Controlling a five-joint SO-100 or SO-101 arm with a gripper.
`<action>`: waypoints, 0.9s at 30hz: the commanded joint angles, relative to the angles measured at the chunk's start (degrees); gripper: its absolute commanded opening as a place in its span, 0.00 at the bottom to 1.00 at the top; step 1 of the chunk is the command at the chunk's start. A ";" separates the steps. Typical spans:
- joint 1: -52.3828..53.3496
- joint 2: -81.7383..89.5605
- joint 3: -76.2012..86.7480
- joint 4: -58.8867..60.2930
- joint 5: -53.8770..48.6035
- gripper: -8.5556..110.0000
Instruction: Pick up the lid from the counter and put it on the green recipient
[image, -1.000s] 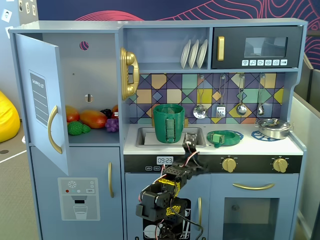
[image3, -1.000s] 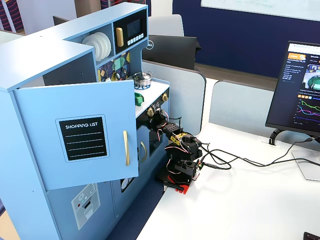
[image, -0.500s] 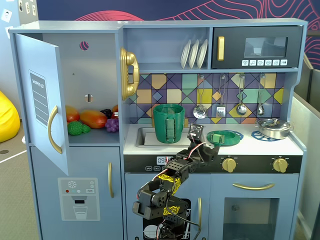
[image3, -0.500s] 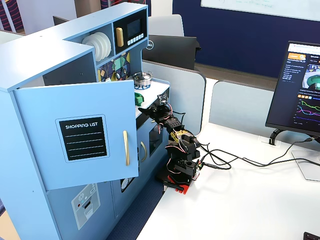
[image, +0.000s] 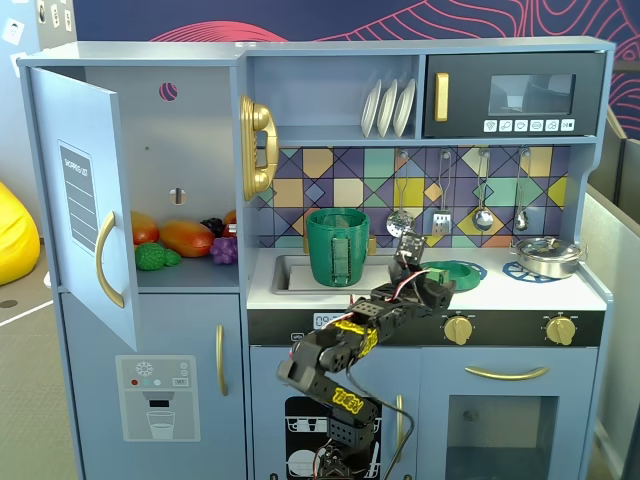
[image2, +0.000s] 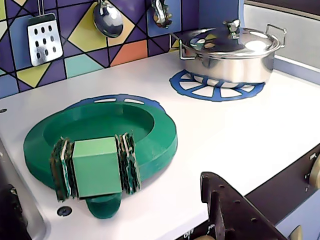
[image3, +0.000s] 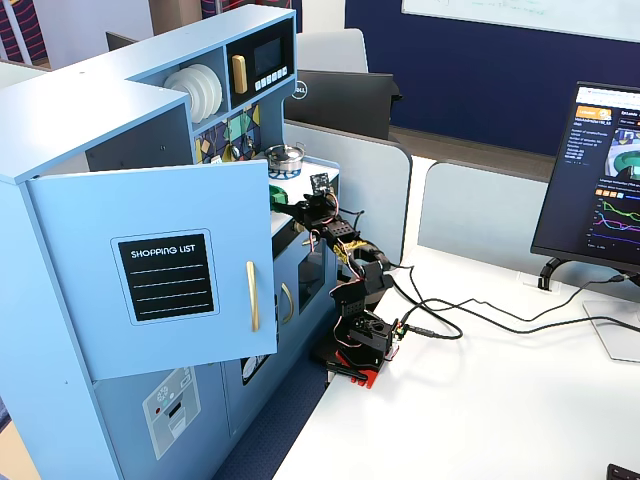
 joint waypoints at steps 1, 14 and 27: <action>-1.32 -4.92 -7.73 -2.81 -0.18 0.44; -3.78 -20.04 -18.90 -5.45 -1.41 0.41; -4.04 -25.93 -24.08 -3.69 -3.34 0.30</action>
